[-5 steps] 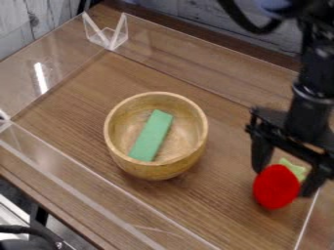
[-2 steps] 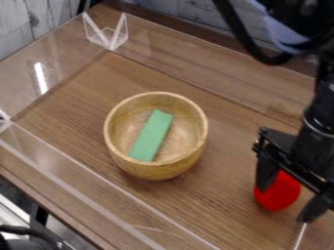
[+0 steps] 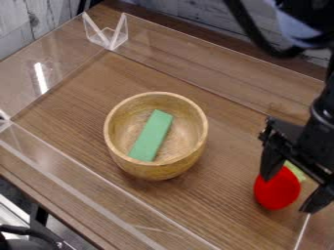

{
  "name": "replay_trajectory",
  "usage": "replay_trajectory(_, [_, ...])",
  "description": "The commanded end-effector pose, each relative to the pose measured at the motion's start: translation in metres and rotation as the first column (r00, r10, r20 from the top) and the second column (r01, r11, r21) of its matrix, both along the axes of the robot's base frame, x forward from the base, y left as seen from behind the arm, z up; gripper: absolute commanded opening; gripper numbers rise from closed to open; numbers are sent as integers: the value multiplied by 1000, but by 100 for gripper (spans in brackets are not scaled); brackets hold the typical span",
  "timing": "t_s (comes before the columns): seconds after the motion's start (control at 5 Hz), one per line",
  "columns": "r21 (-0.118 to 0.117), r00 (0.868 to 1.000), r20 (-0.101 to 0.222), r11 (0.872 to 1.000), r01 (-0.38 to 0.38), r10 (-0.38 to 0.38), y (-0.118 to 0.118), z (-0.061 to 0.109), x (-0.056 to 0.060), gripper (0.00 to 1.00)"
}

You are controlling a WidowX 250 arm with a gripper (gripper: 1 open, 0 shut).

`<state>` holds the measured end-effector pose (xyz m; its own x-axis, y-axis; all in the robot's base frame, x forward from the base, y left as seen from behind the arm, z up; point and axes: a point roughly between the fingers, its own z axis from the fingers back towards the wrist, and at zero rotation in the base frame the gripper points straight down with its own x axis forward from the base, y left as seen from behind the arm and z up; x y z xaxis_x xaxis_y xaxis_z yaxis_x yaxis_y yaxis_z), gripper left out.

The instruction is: Move the red fruit to the left side of the table

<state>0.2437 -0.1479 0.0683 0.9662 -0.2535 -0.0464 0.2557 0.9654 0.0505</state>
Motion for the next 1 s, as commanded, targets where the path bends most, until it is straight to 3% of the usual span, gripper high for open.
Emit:
replay_trajectory(0.0, [-30, 996, 86, 999, 34, -31, 1, 29, 16, 100])
replay_trajectory(0.4, [-24, 987, 88, 990, 137, -134, 2, 30, 11, 100])
replay_trajectory(0.8, [-18, 993, 88, 997, 75, -73, 3, -2, 4, 100])
